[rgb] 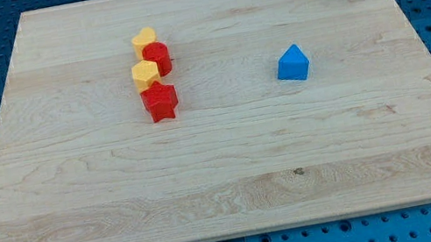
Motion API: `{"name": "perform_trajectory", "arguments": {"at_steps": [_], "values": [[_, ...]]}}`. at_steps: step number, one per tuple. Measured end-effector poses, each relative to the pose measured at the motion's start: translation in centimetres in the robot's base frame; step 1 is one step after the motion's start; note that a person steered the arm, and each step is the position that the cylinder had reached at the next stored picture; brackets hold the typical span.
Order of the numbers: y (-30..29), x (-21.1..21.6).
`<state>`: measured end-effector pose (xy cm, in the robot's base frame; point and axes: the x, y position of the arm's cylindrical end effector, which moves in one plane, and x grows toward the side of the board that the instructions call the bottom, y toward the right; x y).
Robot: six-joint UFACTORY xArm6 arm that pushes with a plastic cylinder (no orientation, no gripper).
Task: Push blue triangle a bit up
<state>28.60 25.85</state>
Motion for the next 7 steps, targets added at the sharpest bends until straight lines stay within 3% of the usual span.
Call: {"name": "perform_trajectory", "arguments": {"at_steps": [2, 4, 5, 6, 7], "values": [[1.5, 13.0], [-6.0, 22.8], [-12.8, 22.5], [-16.4, 18.9], [-15.1, 16.5]]}}
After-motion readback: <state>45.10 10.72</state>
